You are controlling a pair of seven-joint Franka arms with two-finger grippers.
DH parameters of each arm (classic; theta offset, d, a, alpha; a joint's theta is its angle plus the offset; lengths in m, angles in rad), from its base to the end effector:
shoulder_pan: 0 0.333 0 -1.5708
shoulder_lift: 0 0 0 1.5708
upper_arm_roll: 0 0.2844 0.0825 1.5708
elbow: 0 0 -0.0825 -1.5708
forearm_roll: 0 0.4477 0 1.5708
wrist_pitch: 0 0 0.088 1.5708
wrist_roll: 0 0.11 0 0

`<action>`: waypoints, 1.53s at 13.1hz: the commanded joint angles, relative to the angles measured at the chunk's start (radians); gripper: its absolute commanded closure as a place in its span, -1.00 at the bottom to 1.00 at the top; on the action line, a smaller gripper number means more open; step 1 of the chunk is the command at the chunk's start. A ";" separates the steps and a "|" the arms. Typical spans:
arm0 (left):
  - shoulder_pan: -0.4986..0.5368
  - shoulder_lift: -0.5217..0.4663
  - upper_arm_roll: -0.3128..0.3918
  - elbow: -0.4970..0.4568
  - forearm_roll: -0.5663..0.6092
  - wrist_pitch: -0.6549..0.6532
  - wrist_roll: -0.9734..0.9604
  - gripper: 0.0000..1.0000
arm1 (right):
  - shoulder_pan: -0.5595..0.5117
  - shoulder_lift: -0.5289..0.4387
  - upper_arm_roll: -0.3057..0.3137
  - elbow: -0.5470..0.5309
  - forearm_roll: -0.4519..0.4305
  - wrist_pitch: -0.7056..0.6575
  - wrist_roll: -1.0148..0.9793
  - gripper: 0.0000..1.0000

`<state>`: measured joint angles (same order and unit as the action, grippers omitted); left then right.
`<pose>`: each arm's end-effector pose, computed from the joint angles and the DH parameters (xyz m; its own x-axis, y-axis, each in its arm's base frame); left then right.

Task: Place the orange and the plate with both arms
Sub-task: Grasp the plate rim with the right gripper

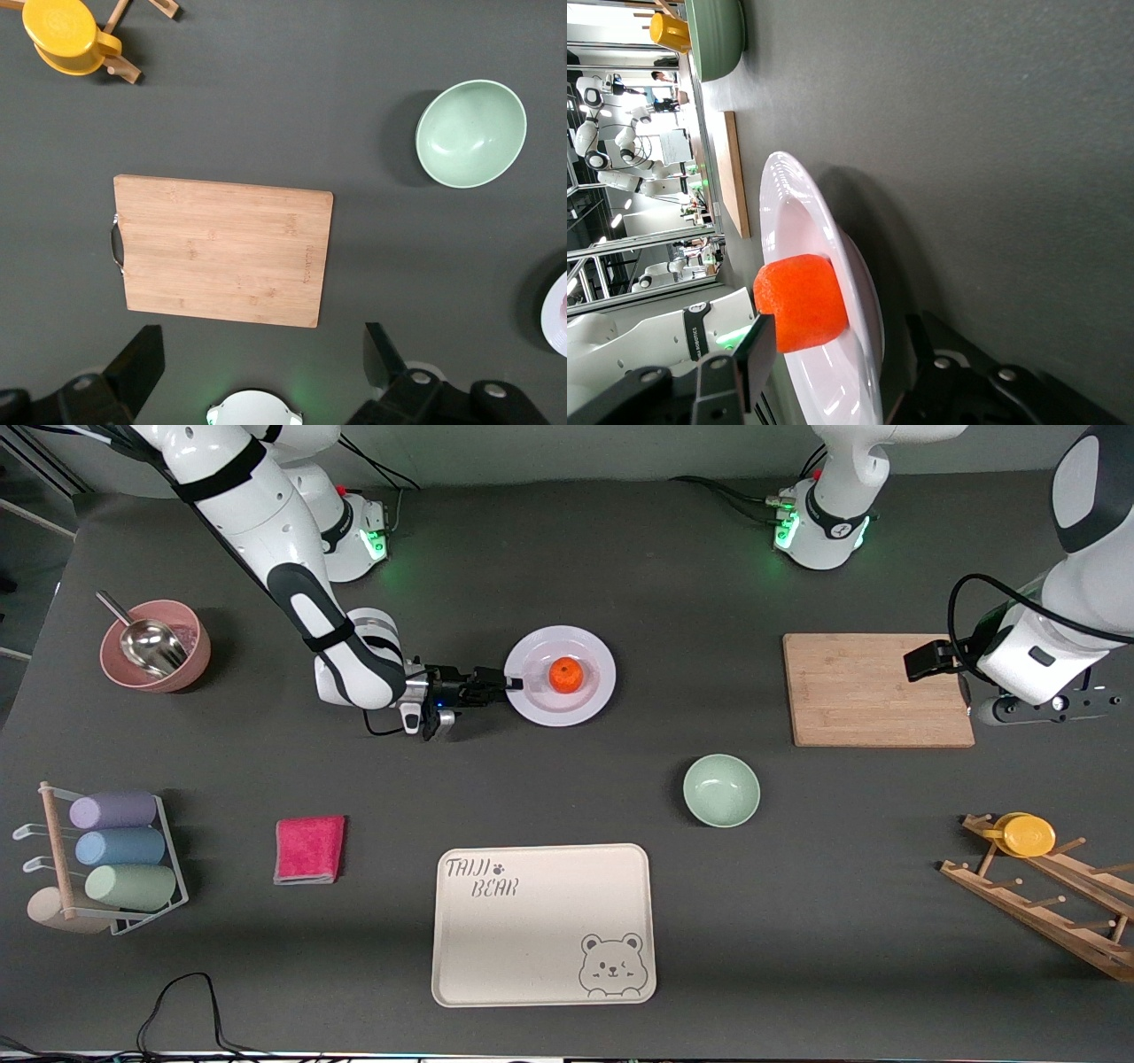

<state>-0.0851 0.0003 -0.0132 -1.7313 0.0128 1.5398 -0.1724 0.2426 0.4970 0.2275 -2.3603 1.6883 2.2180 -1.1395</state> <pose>0.6004 -0.0578 0.5024 0.9797 0.0761 -0.1856 0.0689 -0.9966 -0.0452 0.3848 0.2588 0.0177 0.9910 0.0856 -0.1033 -0.0512 -0.4699 -0.8812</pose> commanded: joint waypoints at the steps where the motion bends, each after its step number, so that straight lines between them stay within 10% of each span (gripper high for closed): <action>1: -0.010 -0.014 0.004 -0.001 -0.010 -0.017 -0.007 -1.00 | -0.005 0.025 0.019 0.012 0.039 0.034 -0.040 0.19; 4: -0.015 -0.014 0.002 -0.001 -0.010 0.002 -0.009 -1.00 | -0.005 0.026 0.033 0.016 0.041 0.045 -0.040 0.81; 20: 0.007 -0.046 0.012 -0.031 0.016 0.056 0.008 -1.00 | -0.005 0.035 0.116 0.176 0.139 0.138 0.113 1.00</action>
<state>-0.0798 -0.0166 -0.0001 -1.7320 0.0171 1.5718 -0.1719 0.2428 0.5275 0.3284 -2.2387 1.8052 2.3444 -1.0837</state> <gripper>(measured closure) 0.000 0.925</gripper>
